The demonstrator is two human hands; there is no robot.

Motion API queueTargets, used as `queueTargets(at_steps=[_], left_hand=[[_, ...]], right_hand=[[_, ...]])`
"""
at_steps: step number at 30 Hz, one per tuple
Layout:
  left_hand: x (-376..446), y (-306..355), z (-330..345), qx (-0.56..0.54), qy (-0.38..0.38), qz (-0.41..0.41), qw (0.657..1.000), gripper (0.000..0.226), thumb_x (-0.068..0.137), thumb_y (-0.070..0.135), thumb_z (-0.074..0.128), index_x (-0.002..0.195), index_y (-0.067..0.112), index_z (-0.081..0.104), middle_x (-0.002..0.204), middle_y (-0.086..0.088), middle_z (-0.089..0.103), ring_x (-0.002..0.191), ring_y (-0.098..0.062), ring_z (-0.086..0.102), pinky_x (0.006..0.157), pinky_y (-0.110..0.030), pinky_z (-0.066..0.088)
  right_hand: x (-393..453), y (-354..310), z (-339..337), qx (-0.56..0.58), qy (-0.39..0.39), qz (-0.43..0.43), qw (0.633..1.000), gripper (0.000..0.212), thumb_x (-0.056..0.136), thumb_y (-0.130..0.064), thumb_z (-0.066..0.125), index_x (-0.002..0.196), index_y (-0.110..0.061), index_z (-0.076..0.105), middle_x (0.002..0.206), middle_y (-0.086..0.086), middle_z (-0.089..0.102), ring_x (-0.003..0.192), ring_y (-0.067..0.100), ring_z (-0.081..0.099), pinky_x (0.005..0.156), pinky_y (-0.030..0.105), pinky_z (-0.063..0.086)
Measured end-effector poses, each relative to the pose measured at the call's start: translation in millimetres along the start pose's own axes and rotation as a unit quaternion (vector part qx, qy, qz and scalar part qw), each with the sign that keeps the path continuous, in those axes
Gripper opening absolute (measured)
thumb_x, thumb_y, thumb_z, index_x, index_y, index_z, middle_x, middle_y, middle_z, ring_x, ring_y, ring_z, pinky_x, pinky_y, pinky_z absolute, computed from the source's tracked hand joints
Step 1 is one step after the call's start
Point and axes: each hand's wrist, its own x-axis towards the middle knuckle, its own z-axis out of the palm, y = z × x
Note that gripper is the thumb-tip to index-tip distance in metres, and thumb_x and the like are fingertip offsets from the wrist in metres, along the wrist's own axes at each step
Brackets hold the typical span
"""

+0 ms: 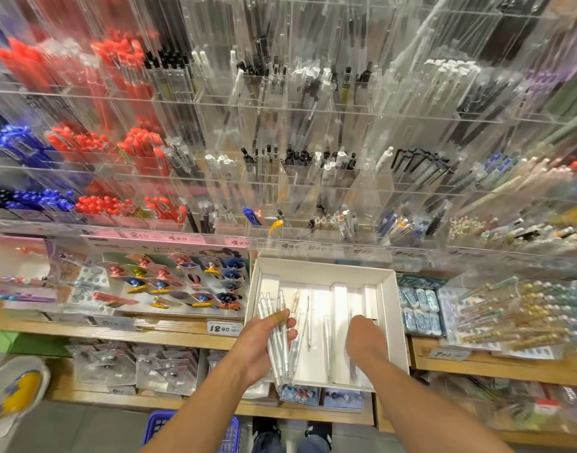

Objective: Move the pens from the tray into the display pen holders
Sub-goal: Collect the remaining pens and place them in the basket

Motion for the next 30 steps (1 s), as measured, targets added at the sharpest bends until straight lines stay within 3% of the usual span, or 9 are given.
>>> queueTargets(at_steps=[6, 11, 16, 20, 22, 24, 26, 28, 30], left_hand=[[-1, -2, 0, 0.004, 0.018, 0.007, 1.0, 0.029, 0.092, 0.011, 0.064, 0.118, 0.001, 0.057, 0.081, -0.012, 0.067, 0.063, -0.021, 0.062, 0.059, -0.034, 0.052], [-1, -1, 2, -0.015, 0.035, 0.013, 0.999, 0.021, 0.091, 0.016, 0.068, 0.108, 0.005, 0.063, 0.08, -0.011, 0.065, 0.064, -0.021, 0.061, 0.062, -0.036, 0.051], [-7, -2, 8, 0.007, 0.046, 0.024, 0.999, 0.048, 0.079, 0.027, 0.08, 0.116, 0.001, 0.062, 0.088, -0.01, 0.066, 0.073, -0.024, 0.063, 0.068, -0.043, 0.055], [-16, -2, 12, 0.0, 0.031, 0.028, 0.999, 0.084, 0.076, 0.018, 0.085, 0.142, 0.003, 0.036, 0.133, -0.026, 0.057, 0.106, -0.041, 0.067, 0.079, -0.061, 0.056], [-20, -3, 11, 0.017, 0.04, 0.04, 0.998, 0.097, 0.071, 0.011, 0.085, 0.148, -0.003, 0.028, 0.135, -0.033, 0.052, 0.112, -0.046, 0.063, 0.081, -0.056, 0.056], [-22, -3, 8, 0.024, 0.042, 0.041, 0.998, 0.088, 0.069, 0.007, 0.082, 0.141, -0.013, 0.036, 0.127, -0.039, 0.056, 0.112, -0.05, 0.061, 0.083, -0.055, 0.055], [-22, -2, 3, 0.02, 0.061, 0.039, 0.997, 0.079, 0.073, 0.003, 0.077, 0.14, -0.013, 0.038, 0.112, -0.035, 0.062, 0.101, -0.046, 0.064, 0.085, -0.055, 0.052], [-23, 0, 1, 0.007, 0.057, 0.037, 0.998, 0.069, 0.07, 0.002, 0.075, 0.131, -0.012, 0.048, 0.085, -0.021, 0.064, 0.073, -0.03, 0.064, 0.076, -0.049, 0.052], [-22, 3, 1, -0.005, 0.043, 0.028, 0.999, 0.049, 0.071, 0.004, 0.073, 0.116, -0.008, 0.058, 0.075, -0.014, 0.063, 0.063, -0.023, 0.061, 0.072, -0.046, 0.051]], right_hand=[[-6, 9, -8, 0.105, 0.052, 0.004, 0.993, 0.012, 0.093, -0.009, 0.051, 0.101, -0.01, 0.061, 0.099, 0.005, 0.068, 0.082, 0.019, 0.062, 0.063, 0.027, 0.048], [-25, 5, -28, 0.331, 0.081, -0.077, 0.937, 0.024, 0.093, -0.022, 0.06, 0.116, -0.015, 0.059, 0.089, 0.004, 0.069, 0.074, 0.019, 0.066, 0.065, 0.026, 0.052], [-65, -24, -45, 0.382, -0.01, -0.196, 0.903, 0.021, 0.088, -0.031, 0.068, 0.108, -0.028, 0.064, 0.085, -0.005, 0.07, 0.057, 0.009, 0.066, 0.053, 0.015, 0.046], [-102, -49, -31, 0.409, -0.041, -0.23, 0.882, 0.015, 0.086, -0.034, 0.071, 0.097, -0.034, 0.061, 0.08, -0.004, 0.071, 0.05, 0.004, 0.064, 0.048, 0.01, 0.043], [-108, -54, -26, 0.43, -0.027, -0.216, 0.876, 0.009, 0.087, -0.031, 0.07, 0.09, -0.031, 0.062, 0.074, -0.002, 0.07, 0.053, 0.006, 0.066, 0.052, 0.014, 0.049], [-106, -53, -24, 0.443, -0.052, -0.224, 0.866, 0.003, 0.091, -0.028, 0.065, 0.089, -0.029, 0.063, 0.074, 0.0, 0.071, 0.056, 0.008, 0.067, 0.06, 0.023, 0.056], [-95, -47, -23, 0.429, -0.067, -0.223, 0.873, 0.006, 0.095, -0.026, 0.06, 0.091, -0.026, 0.065, 0.078, -0.001, 0.071, 0.06, 0.01, 0.067, 0.063, 0.027, 0.057], [-72, -38, -20, 0.353, -0.028, -0.182, 0.917, 0.009, 0.096, -0.023, 0.056, 0.097, -0.022, 0.064, 0.093, -0.006, 0.069, 0.072, 0.011, 0.064, 0.068, 0.026, 0.055], [-49, -31, -14, 0.204, -0.001, -0.134, 0.97, 0.016, 0.096, -0.018, 0.052, 0.111, -0.016, 0.059, 0.109, 0.0, 0.064, 0.082, 0.013, 0.056, 0.07, 0.023, 0.046]])
